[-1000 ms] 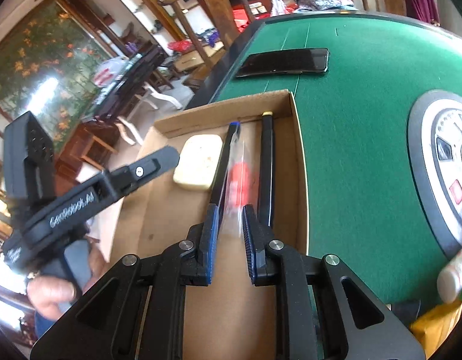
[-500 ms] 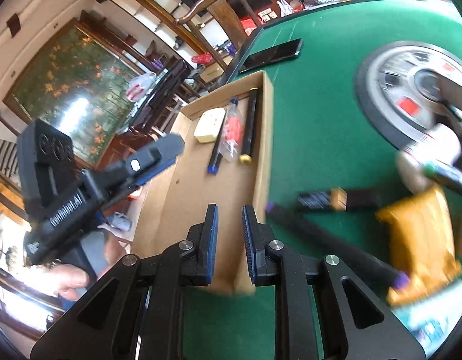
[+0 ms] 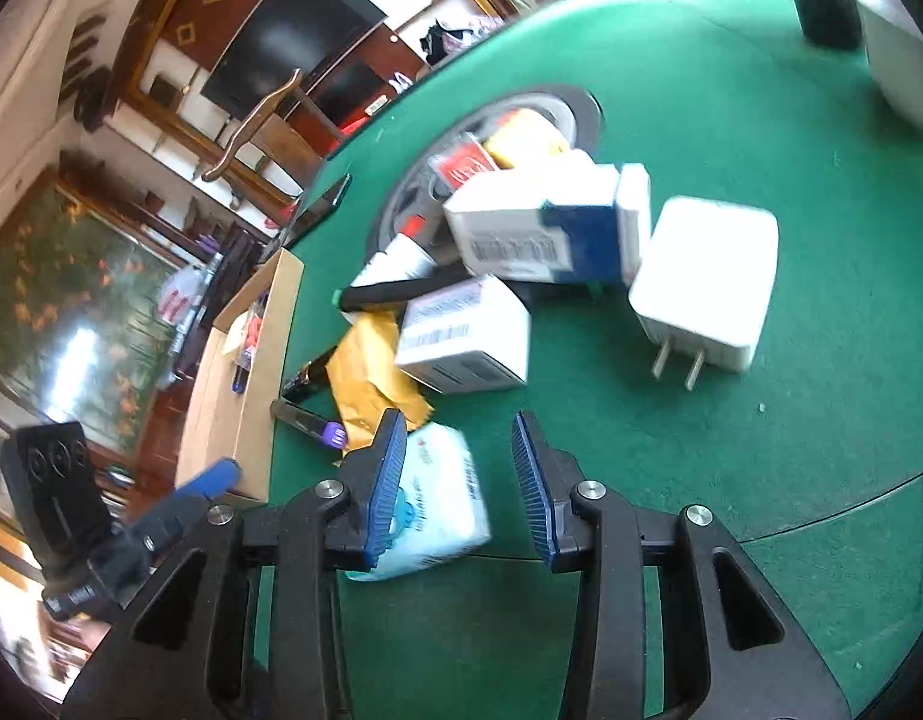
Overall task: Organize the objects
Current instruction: 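Return both grippers to the pile and reach for the tissue pack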
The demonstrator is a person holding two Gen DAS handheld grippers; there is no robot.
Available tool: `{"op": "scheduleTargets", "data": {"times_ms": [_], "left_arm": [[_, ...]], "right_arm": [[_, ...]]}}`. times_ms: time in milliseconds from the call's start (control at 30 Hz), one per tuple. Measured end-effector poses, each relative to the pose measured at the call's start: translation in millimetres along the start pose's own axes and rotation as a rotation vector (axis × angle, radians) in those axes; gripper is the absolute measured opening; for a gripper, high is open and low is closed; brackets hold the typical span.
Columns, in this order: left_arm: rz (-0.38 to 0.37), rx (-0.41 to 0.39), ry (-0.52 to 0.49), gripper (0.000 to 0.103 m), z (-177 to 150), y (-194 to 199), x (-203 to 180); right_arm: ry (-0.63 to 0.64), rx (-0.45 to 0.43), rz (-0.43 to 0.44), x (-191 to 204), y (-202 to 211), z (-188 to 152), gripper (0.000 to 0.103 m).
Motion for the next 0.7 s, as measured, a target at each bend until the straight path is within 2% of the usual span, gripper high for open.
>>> {"op": "scheduleTargets", "data": {"times_ms": [133, 267, 333, 467, 567, 700], "left_arm": [[-0.001, -0.001, -0.041, 0.076, 0.4, -2.5, -4.6], [0.005, 0.013, -0.093, 0.076, 2.8, -7.4, -13.8], [-0.002, 0.021, -0.111, 0.076, 2.9, -11.6, -16.7], [0.01, 0.045, -0.172, 0.076, 5.5, -25.6, -22.4], [0.03, 0.114, -0.255, 0.076, 1.8, -41.1, -28.5], [0.091, 0.108, -0.341, 0.076, 4.2, -52.3, -34.1]], "right_arm": [[0.042, 0.05, 0.047, 13.7, -10.8, -8.4, 0.036], [0.075, 0.108, 0.2, 31.9, -15.8, -18.2, 0.036], [0.08, 0.128, 0.239, 35.1, -16.5, -20.2, 0.036], [0.056, 0.089, 0.18, 22.8, -14.4, -18.8, 0.036], [0.029, 0.062, 0.187, 14.2, -6.6, -18.5, 0.036], [0.022, 0.041, 0.193, 11.0, -1.4, -16.3, 0.036]]}}
Point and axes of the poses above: each gripper's, at about its wrist camera, not at the fingertips, and y roughly against the way its jaws point, x to its left, z to its top, the point moved 4 cm from there along -y, roughly the way its jaws point, and after that the axes turned 3 degrees about x, right-handed, at the moved point
